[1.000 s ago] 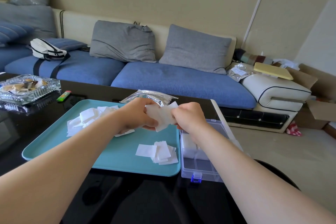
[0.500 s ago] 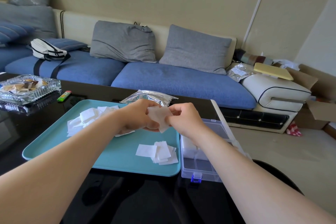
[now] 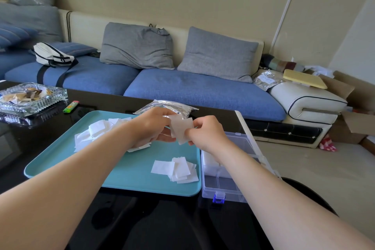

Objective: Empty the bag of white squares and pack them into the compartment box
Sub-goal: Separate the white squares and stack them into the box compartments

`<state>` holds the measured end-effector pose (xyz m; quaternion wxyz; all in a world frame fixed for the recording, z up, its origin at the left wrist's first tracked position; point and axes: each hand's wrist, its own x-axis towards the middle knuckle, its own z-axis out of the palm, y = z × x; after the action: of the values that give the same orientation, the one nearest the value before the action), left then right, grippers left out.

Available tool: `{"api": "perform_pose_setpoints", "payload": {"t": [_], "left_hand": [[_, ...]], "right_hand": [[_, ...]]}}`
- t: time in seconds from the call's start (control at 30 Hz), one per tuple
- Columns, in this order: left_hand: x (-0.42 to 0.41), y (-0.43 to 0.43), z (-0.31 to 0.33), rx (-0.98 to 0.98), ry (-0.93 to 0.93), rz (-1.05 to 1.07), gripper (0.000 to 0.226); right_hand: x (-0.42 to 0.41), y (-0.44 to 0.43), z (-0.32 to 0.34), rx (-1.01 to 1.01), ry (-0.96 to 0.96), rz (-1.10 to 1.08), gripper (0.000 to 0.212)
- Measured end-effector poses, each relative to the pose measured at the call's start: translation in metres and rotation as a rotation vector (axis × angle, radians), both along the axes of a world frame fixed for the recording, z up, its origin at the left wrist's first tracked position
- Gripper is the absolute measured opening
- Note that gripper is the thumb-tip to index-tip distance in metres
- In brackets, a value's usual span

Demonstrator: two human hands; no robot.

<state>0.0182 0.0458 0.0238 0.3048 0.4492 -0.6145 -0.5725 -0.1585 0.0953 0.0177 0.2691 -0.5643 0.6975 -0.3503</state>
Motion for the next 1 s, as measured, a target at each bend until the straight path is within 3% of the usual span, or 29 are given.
{"api": "perform_pose_setpoints", "payload": {"t": [0.23,0.33,0.43,0.63,0.8,0.93,1.0], "left_hand": [[0.001,0.002,0.002,-0.027,-0.046,0.09,0.024],[0.001,0.0,0.001,-0.037,-0.046,0.158,0.023],[0.001,0.001,0.001,-0.024,-0.048,0.117,0.022],[-0.003,0.007,0.007,0.034,0.027,0.062,0.023],[-0.003,0.007,0.011,0.142,0.169,0.027,0.028],[-0.002,0.009,0.009,0.068,0.109,-0.05,0.024],[-0.002,0.01,0.009,0.102,0.127,-0.065,0.025]], "right_hand": [[-0.001,0.0,0.003,0.015,-0.025,-0.031,0.02],[-0.001,0.0,0.008,0.023,-0.121,-0.104,0.018],[0.0,0.001,0.011,0.028,-0.219,-0.107,0.014],[0.002,0.0,0.003,0.036,-0.23,-0.024,0.007],[0.003,-0.001,0.004,-0.004,-0.319,0.04,0.04],[0.002,-0.001,0.003,-0.077,-0.305,0.133,0.033],[0.002,-0.003,0.001,-0.123,-0.244,0.191,0.043]]}}
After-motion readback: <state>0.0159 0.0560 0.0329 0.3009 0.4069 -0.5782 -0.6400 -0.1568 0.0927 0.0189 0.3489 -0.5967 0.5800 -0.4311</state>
